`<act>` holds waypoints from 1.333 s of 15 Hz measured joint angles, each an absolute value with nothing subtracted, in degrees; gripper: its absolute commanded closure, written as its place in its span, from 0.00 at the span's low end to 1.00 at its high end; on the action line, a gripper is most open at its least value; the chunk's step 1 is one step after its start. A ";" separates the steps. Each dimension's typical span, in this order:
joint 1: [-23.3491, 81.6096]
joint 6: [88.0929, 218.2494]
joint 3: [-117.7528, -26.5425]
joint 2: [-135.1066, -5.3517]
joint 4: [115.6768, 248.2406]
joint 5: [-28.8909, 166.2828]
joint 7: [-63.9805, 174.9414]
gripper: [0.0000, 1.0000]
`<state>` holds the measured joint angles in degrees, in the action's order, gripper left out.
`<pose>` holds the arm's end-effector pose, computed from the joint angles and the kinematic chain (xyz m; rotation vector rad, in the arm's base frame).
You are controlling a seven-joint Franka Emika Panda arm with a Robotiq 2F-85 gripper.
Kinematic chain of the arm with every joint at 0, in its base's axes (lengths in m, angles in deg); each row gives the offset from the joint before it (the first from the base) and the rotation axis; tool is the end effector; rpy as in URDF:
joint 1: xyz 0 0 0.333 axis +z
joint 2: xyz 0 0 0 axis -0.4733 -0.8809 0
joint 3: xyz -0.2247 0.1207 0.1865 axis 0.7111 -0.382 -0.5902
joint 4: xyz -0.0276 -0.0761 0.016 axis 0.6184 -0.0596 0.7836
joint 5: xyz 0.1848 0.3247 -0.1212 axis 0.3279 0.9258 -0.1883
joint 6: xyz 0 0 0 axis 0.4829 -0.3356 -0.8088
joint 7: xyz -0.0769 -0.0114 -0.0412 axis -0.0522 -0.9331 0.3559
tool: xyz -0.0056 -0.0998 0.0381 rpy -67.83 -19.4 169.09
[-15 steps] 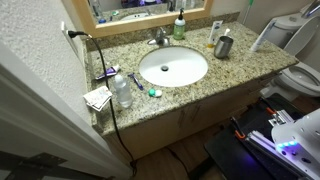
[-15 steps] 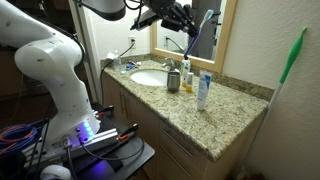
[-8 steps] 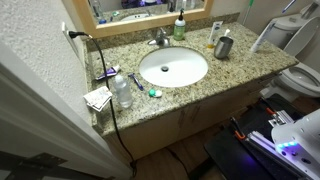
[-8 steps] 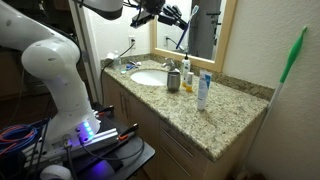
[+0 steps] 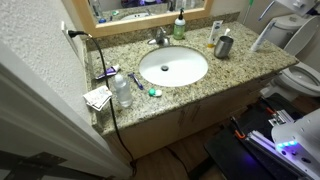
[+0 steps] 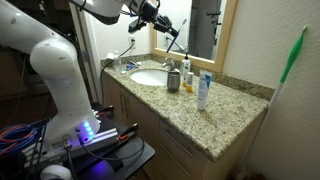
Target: Close the faucet, move the cup to the right of the counter, then pick the toothbrush and put it in the cup
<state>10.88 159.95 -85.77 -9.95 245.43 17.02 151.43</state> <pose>0.3552 -0.0441 0.4952 2.0480 -1.5142 1.2642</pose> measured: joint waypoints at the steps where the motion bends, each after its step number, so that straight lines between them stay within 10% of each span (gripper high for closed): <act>1: 11.58 159.67 -87.23 -11.63 245.32 16.53 153.40 0.90; 20: 17.67 153.31 -86.01 -34.52 236.81 -2.52 185.63 0.98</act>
<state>17.67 153.31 -86.01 -34.52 236.81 -2.52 185.63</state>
